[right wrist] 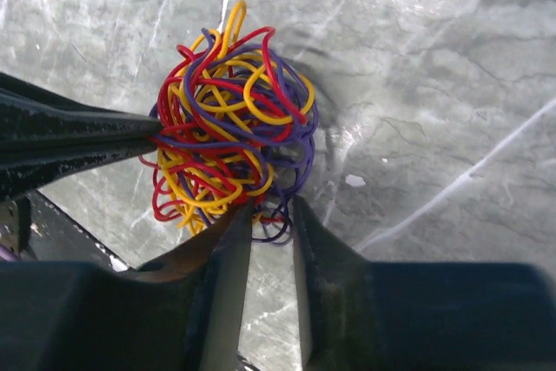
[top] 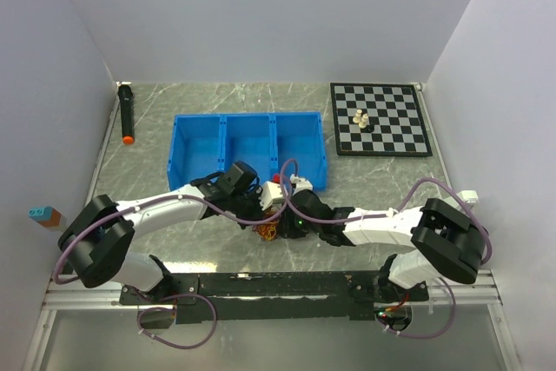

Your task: Untangle the cables

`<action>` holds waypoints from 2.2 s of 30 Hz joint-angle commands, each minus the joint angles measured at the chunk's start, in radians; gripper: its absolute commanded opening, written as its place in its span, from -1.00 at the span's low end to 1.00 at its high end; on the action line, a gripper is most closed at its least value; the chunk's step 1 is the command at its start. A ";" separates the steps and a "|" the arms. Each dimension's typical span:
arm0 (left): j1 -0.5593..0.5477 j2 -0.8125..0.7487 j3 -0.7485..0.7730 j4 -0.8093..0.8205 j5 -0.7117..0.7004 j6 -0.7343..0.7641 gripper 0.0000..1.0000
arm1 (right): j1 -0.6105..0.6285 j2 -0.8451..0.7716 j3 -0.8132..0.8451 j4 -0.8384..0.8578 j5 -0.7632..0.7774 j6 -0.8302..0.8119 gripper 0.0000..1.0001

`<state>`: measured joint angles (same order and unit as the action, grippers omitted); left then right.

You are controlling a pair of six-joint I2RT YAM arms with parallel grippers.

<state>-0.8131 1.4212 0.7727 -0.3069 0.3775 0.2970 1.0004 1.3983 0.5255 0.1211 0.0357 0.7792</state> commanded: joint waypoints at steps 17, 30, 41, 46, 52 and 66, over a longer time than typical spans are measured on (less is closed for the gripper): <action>0.271 -0.353 0.080 -0.383 0.024 0.143 -0.99 | 0.018 -0.223 -0.084 -0.159 0.107 0.043 -1.00; 0.316 -0.606 0.131 -0.494 -0.179 0.148 -0.99 | 0.041 -0.257 -0.033 -0.437 0.248 0.149 -1.00; 0.387 -0.709 0.378 -0.288 -0.527 0.054 -0.99 | 0.069 -0.206 -0.005 -0.538 0.291 0.215 -1.00; 0.387 -0.732 0.434 -0.180 -0.698 0.030 -0.99 | 0.073 -0.203 -0.030 -0.546 0.297 0.245 -1.00; 0.387 -0.719 0.526 -0.032 -0.909 0.039 -0.98 | 0.076 -0.191 -0.053 -0.564 0.309 0.281 -1.00; 0.387 -0.628 0.820 0.190 -1.080 0.182 -0.98 | 0.106 -0.121 -0.059 -0.590 0.331 0.345 -1.00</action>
<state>-0.4313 0.7853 1.5429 -0.2230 -0.6308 0.4229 1.0912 1.2179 0.4953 -0.3759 0.3519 1.0882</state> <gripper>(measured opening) 0.020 0.010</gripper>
